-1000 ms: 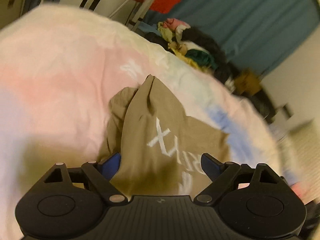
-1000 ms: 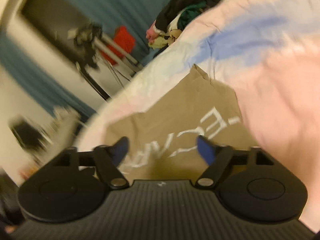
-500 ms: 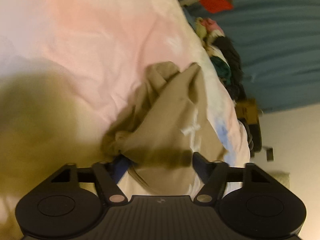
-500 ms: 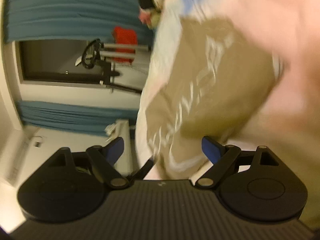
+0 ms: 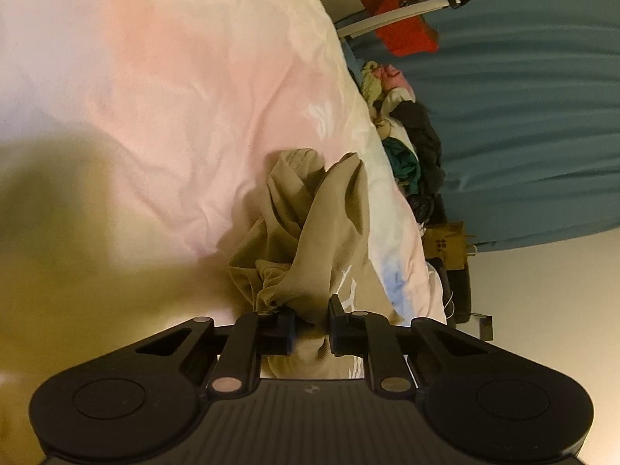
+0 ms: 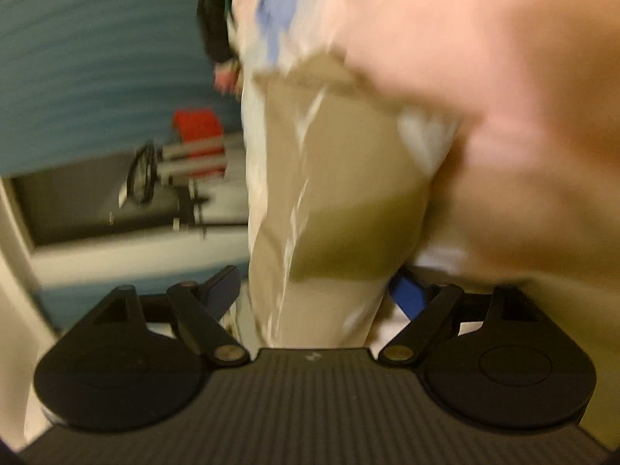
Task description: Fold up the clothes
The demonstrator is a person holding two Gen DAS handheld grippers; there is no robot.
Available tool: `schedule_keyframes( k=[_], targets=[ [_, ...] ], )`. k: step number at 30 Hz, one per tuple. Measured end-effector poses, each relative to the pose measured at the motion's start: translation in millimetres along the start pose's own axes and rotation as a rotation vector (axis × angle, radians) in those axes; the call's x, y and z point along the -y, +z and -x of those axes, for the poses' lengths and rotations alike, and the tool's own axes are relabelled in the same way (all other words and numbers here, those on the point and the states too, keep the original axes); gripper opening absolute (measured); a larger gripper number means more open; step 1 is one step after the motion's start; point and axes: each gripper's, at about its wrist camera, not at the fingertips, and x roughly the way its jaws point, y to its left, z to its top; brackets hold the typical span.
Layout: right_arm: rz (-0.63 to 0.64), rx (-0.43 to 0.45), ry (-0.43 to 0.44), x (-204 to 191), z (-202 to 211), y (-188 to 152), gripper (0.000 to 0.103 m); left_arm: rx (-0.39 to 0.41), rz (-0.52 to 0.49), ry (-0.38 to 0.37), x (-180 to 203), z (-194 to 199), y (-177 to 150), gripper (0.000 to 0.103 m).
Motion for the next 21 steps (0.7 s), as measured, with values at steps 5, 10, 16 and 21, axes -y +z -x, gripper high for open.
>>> schedule_keyframes(
  k=[5,10,16,21],
  targets=[
    [-0.003,0.055,-0.042,-2,-4,5,0.067,0.016,-0.051,0.015,5,10,-9,0.015],
    [0.075,0.091,-0.117,-8,6,3,0.029,0.009,-0.099,0.015,14,23,-16,0.014],
    [0.149,0.136,-0.118,-34,38,-8,0.023,-0.006,-0.126,0.003,29,44,-27,0.014],
    [0.161,0.189,-0.081,-57,78,-9,0.023,-0.074,-0.115,-0.041,58,46,-31,0.014]
  ],
)
